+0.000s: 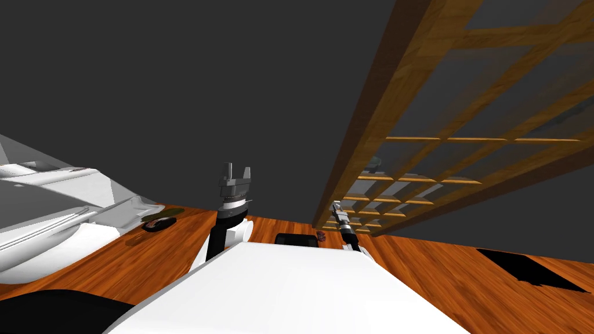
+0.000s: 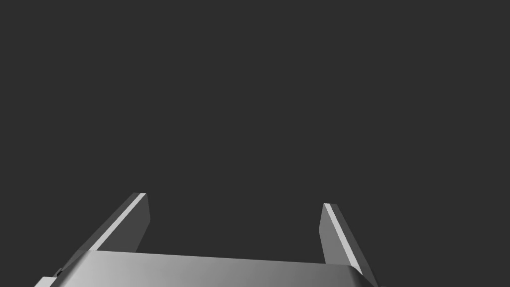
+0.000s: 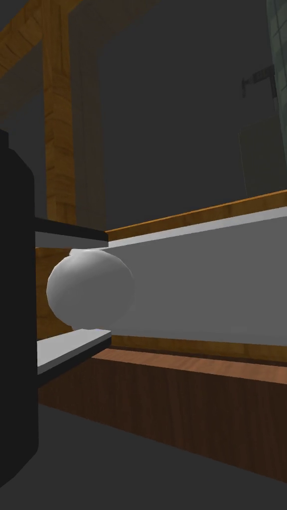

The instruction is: Pull the door open

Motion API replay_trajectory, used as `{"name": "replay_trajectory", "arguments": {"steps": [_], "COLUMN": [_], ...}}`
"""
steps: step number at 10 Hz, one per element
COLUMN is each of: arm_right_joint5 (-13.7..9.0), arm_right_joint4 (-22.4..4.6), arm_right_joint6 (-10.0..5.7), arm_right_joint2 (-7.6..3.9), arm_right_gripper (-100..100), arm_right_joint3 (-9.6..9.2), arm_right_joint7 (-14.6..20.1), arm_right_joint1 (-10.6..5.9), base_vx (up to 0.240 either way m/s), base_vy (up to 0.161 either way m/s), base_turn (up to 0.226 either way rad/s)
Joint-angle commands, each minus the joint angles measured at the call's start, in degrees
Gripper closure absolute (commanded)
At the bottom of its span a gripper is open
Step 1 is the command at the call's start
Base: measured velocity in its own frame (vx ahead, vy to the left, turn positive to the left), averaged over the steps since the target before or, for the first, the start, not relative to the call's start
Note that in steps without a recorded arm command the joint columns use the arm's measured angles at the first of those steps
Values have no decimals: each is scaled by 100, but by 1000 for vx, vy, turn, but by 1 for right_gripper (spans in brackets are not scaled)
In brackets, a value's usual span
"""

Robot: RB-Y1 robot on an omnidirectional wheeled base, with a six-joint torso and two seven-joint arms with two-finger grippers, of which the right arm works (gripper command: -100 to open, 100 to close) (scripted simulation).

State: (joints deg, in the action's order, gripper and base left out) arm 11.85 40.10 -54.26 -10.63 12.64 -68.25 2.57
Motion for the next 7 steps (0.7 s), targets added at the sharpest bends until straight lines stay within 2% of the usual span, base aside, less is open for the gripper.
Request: {"name": "replay_trajectory", "arguments": {"steps": [1,7], "arm_right_joint5": [-21,-227], "arm_right_joint4": [9,-43], "arm_right_joint6": [14,19], "arm_right_joint2": [51,13], "arm_right_gripper": [100,100], "arm_right_joint3": [-90,-209], "arm_right_joint7": [274,1179], "arm_right_joint1": [31,-16], "base_vx": [-114,-88], "base_vy": [57,24], "base_turn": [8,27]}}
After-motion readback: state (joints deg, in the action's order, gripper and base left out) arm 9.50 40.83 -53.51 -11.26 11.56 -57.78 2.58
